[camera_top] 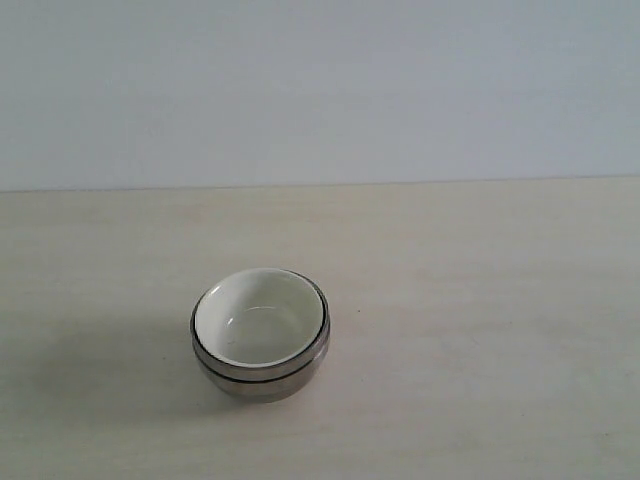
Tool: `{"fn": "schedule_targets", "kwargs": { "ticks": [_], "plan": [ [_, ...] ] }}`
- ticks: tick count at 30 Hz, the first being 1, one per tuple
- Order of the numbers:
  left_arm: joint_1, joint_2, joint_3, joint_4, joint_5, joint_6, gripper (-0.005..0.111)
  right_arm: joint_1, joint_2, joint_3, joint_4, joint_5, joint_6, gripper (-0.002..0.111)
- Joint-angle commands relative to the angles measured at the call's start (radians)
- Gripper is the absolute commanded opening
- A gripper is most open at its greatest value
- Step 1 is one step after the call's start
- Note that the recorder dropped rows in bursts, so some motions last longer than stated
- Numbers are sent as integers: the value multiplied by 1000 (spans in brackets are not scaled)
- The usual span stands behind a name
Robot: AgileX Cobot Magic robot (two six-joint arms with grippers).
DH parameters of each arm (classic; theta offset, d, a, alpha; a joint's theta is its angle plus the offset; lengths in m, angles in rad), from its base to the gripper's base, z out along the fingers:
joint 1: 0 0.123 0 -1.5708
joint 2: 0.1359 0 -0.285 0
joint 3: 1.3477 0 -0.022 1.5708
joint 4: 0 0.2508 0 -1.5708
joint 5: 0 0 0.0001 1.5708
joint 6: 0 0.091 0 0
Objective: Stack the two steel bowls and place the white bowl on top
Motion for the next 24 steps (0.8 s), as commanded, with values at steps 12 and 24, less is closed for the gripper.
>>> {"fn": "schedule_targets", "kwargs": {
  "ticks": [12,24],
  "plan": [
    [3,-3,4,3,-1,-7,4,-4,-17,0,1,61,-9,9],
    [3,-3,4,3,-1,-7,4,-4,-17,0,1,70,-9,9]
  ]
}}
